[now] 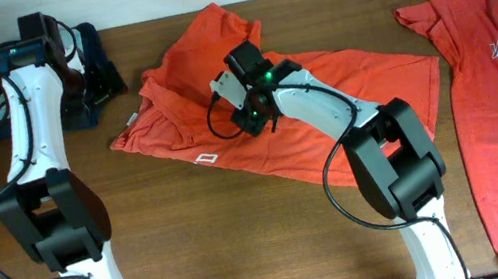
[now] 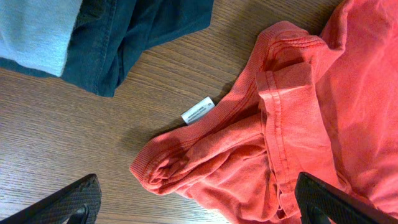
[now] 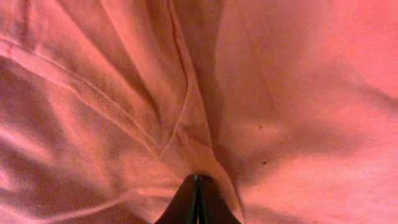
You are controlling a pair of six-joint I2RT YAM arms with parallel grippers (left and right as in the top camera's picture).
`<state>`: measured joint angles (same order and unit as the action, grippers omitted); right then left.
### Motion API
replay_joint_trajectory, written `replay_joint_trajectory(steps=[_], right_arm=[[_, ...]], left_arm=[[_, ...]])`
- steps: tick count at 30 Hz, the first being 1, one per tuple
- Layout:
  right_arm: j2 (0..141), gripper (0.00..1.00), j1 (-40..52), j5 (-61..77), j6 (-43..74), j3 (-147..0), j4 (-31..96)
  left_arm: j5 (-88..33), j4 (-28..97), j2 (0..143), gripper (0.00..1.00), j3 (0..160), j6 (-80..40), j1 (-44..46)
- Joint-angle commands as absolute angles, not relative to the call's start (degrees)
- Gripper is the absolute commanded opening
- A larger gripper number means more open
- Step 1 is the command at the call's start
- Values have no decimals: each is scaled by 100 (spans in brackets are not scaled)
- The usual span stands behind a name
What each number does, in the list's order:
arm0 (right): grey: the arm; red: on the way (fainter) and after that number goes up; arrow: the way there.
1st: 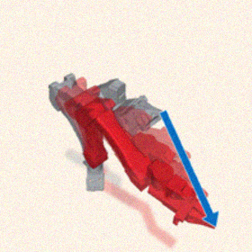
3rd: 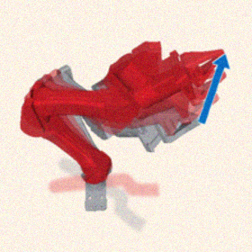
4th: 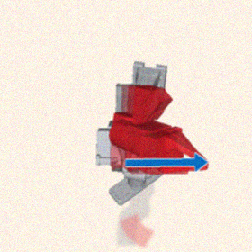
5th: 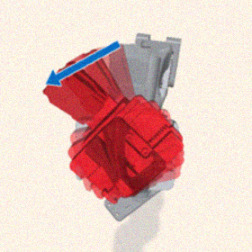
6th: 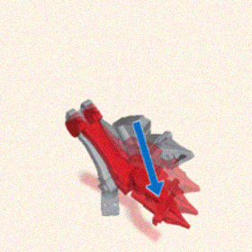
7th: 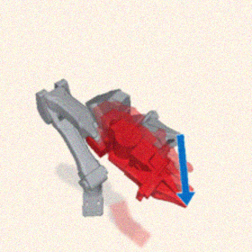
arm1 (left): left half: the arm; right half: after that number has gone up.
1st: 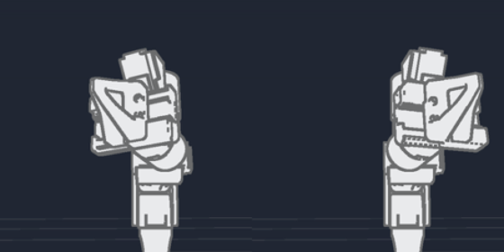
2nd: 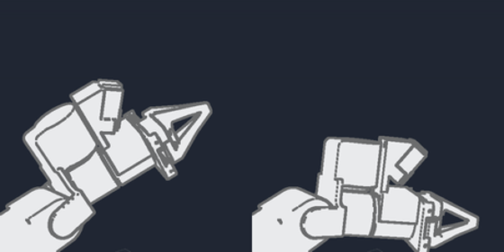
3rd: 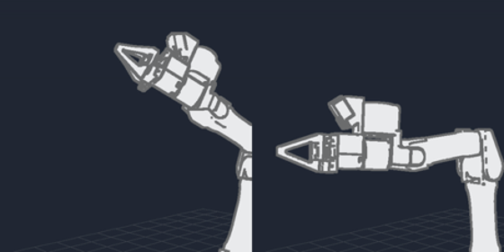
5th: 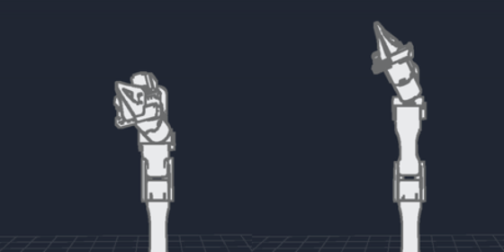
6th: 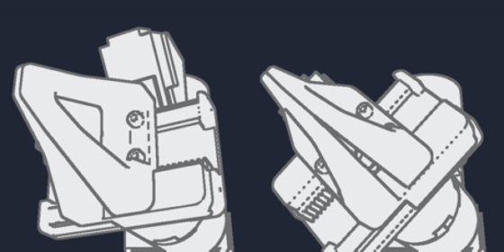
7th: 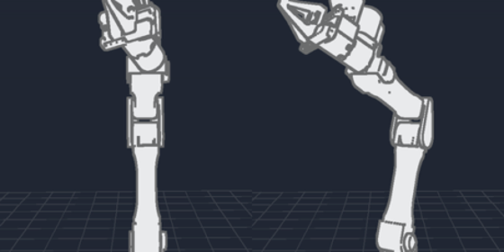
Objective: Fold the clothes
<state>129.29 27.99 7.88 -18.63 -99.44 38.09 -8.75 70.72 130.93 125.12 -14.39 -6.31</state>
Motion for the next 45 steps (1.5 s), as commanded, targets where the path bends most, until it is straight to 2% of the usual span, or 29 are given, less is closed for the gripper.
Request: replay_joint_trajectory(steps=[1, 6, 14, 18, 45], right_arm=[[12818, 7, 2692, 607, -1643, -10256, 3743], [12811, 7, 2606, 408, -1553, -10315, 3848], [12689, 7, 2622, 458, -980, -10897, 5642], [12696, 7, 2622, 978, -974, -10879, 5992], [12790, 6, 2628, 1317, -801, -10499, 5721]], left_arm=[[-851, 7078, 12899, 99, 12582, -1406, -611], [-851, 7078, 12899, 99, 12582, -1406, -611], [-851, 7078, 12899, 99, 12582, -1406, -611], [-851, 7076, 12899, 99, 12582, -1406, -611], [-851, 7078, 12899, 99, 12582, -1406, -611]])
